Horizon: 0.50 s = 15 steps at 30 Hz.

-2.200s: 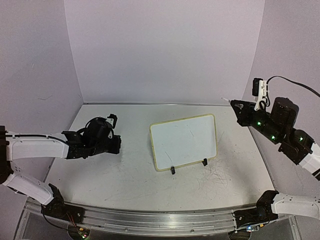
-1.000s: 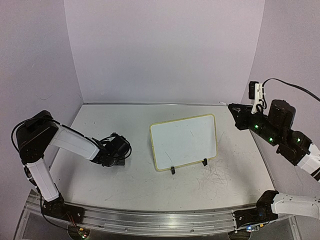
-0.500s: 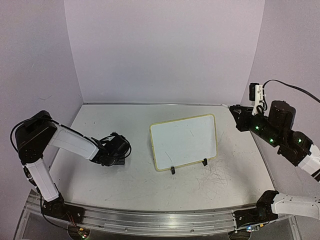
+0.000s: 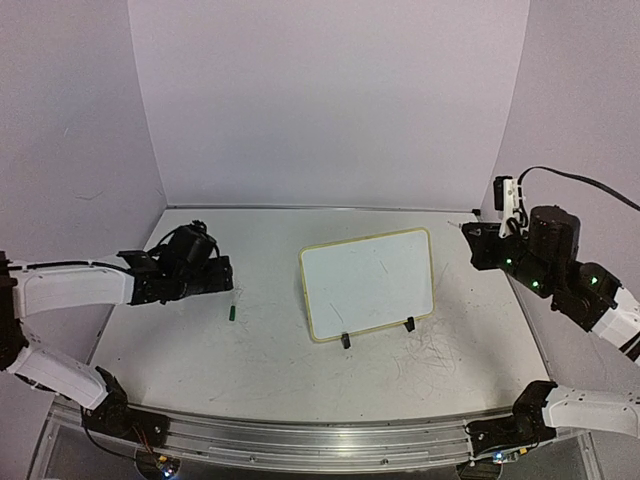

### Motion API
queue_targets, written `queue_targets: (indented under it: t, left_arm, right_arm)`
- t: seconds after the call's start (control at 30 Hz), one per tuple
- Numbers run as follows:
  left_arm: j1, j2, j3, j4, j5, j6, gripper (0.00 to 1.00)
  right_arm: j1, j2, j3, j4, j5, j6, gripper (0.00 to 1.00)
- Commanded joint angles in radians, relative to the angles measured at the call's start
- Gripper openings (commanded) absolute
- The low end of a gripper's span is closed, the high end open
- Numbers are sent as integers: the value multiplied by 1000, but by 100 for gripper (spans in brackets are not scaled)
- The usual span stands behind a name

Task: Write a sentence on the whiteboard
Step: Hold the whiteboard at the center of the board.

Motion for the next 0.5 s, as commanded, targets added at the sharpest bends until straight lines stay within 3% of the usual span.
queue_targets:
  t: [0.0,0.13,0.27,0.47]
  left_arm:
    - [149,-182,-12,107,375,115,78]
    - [206,-226,-38,257,669,179,81]
    - [210,-156,-33,432,911,175,83]
    - [210,11,59,515,1059,198,82]
  right_arm:
    - [-3,24,-23,52,-78,-57,0]
    - [11,74,-26,123,-178,-79,0]
    - [101,138,-19,201,-196,-86,0]
    - [239,292,28,323,-202,-119,0]
